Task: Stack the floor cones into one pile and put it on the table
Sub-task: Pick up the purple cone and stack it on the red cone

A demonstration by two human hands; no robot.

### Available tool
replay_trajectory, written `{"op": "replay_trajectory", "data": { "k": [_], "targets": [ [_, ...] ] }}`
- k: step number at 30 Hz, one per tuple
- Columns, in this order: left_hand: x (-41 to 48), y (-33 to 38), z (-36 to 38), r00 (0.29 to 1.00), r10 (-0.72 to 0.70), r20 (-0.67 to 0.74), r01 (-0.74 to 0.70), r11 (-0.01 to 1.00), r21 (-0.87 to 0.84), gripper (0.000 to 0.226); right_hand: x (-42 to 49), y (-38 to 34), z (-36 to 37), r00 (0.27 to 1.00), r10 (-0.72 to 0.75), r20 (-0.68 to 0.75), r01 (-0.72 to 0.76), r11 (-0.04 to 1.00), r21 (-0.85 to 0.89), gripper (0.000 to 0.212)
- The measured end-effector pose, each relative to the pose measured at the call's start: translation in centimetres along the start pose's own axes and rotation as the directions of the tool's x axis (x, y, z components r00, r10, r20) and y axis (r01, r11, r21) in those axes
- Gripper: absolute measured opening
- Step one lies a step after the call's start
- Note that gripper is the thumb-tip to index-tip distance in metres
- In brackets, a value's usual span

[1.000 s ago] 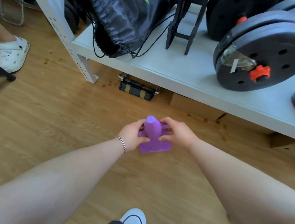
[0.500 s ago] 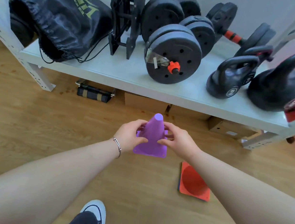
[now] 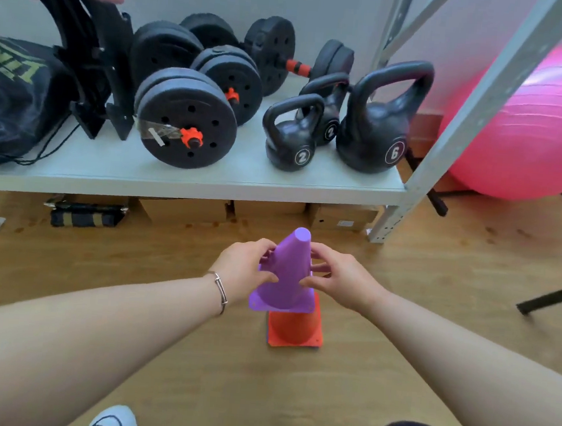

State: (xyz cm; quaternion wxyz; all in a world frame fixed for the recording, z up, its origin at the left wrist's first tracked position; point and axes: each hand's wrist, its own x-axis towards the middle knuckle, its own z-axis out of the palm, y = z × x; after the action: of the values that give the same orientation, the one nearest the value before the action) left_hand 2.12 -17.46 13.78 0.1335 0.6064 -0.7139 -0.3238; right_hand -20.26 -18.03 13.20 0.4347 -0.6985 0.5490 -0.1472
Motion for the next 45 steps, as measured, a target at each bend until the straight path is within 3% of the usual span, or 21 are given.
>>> {"op": "replay_trajectory", "data": {
  "k": [7, 15, 22, 45],
  "targets": [
    [0.3, 2.5, 2.5, 0.997, -0.068, 0.047, 0.065, 0.996, 0.053, 0.050, -1.5, 3.1, -0.7, 1.000, 0.031, 0.002, -0.031, 0.998, 0.051, 0.062],
    [0.0, 0.7, 7.9, 0.983, -0.178, 0.050, 0.182, 0.978, -0.100, 0.048, -1.0, 8.0, 1.7, 0.995, 0.074, 0.066, -0.078, 0.995, 0.061, 0.063],
    [0.3, -1.9, 11.5, 0.966, -0.243, 0.092, 0.254, 0.957, -0.138, 0.047, 0.1, 11.6, 5.1, 0.988, 0.122, 0.090, -0.128, 0.990, 0.056, 0.068],
    [0.5, -6.0, 16.4, 0.956, -0.284, 0.070, 0.291, 0.900, -0.326, 0.050, 1.5, 15.0, 8.2, 0.990, 0.131, 0.059, -0.126, 0.988, -0.086, 0.072]
  ]
}}
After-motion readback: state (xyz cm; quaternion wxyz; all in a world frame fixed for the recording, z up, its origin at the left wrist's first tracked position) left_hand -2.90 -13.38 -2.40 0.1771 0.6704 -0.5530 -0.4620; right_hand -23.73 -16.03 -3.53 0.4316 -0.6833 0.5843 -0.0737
